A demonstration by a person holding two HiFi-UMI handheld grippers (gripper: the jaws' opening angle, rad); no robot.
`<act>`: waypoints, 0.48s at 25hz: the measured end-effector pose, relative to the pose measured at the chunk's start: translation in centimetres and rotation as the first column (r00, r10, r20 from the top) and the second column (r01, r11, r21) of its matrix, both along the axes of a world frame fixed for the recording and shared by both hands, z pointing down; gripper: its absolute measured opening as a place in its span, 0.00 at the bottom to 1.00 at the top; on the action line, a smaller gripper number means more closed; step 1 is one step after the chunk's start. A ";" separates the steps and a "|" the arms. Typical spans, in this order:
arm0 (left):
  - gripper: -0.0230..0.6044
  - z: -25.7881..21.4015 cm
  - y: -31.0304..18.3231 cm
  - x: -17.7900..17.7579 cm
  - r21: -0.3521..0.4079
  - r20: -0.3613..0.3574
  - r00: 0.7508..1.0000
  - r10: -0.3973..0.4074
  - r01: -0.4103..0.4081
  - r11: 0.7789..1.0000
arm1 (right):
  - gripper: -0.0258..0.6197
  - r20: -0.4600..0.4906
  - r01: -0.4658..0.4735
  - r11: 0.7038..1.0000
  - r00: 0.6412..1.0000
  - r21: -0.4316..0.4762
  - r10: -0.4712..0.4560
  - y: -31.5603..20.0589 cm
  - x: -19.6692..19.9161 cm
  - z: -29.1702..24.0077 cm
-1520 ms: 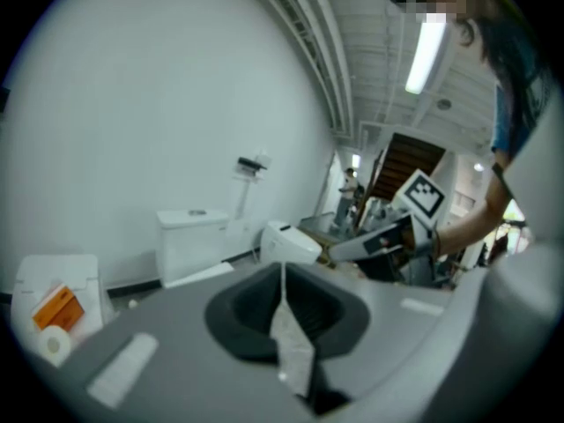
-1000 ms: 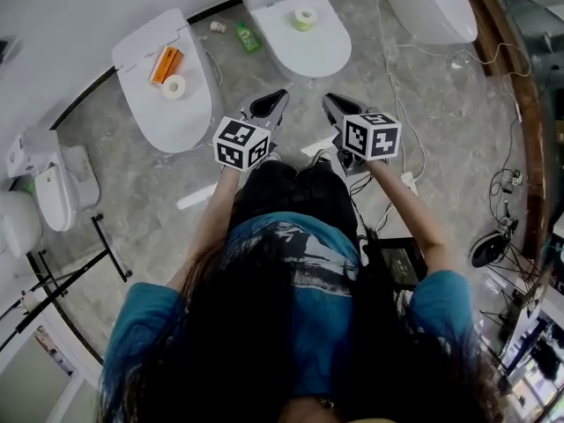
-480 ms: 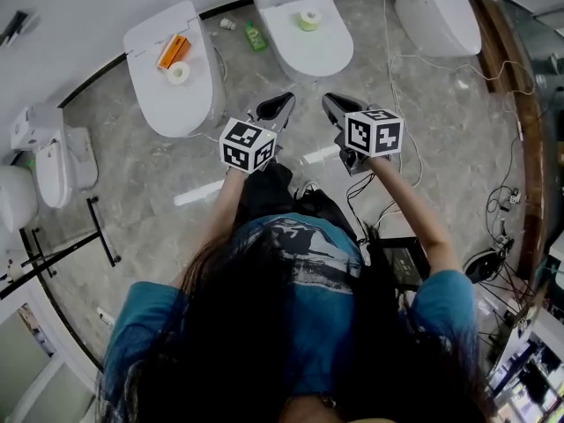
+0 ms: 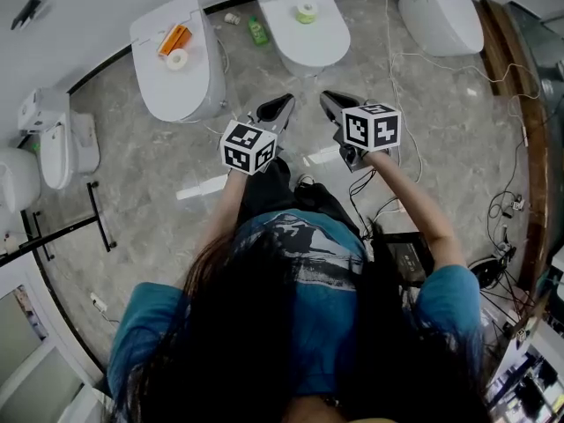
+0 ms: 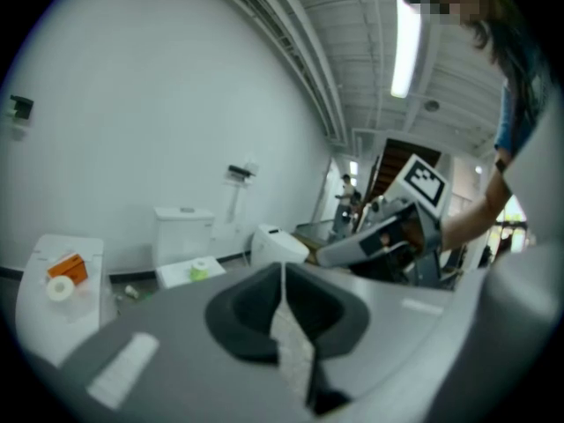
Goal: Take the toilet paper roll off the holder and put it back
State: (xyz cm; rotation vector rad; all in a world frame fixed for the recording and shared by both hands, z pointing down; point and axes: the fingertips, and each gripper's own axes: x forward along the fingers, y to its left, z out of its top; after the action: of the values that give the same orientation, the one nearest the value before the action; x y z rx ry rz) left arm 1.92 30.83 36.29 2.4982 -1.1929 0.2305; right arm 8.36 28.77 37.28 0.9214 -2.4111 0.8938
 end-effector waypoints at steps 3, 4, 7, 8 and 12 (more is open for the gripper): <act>0.04 0.3 0.1 -0.3 0.013 0.000 1.000 -0.015 0.015 1.000 | 0.08 -0.003 0.016 1.000 1.000 0.004 -0.016 0.1 -0.2 0.6; 0.04 0.5 0.1 -0.5 0.017 0.000 1.000 -0.019 0.019 1.000 | 0.08 -0.003 0.019 1.000 1.000 0.005 -0.019 0.1 -0.4 0.9; 0.04 0.6 0.6 -0.6 0.023 0.003 1.000 -0.031 0.031 0.999 | 0.08 -0.002 0.029 1.000 1.000 0.009 -0.029 0.4 -0.5 1.1; 0.04 0.5 0.8 -0.5 0.024 0.005 0.999 -0.036 0.036 0.999 | 0.08 -0.001 0.034 0.999 0.999 0.011 -0.034 0.6 -0.4 1.0; 0.04 -0.1 1.8 0.0 0.026 0.010 0.999 -0.052 0.052 0.998 | 0.08 0.000 0.057 0.998 0.998 0.015 -0.057 1.6 0.0 0.4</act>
State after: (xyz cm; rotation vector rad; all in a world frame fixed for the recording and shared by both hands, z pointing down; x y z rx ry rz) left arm 1.94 32.62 36.24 2.4873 -1.2710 0.2164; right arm 8.40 30.34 37.64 0.8536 -2.4347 0.8564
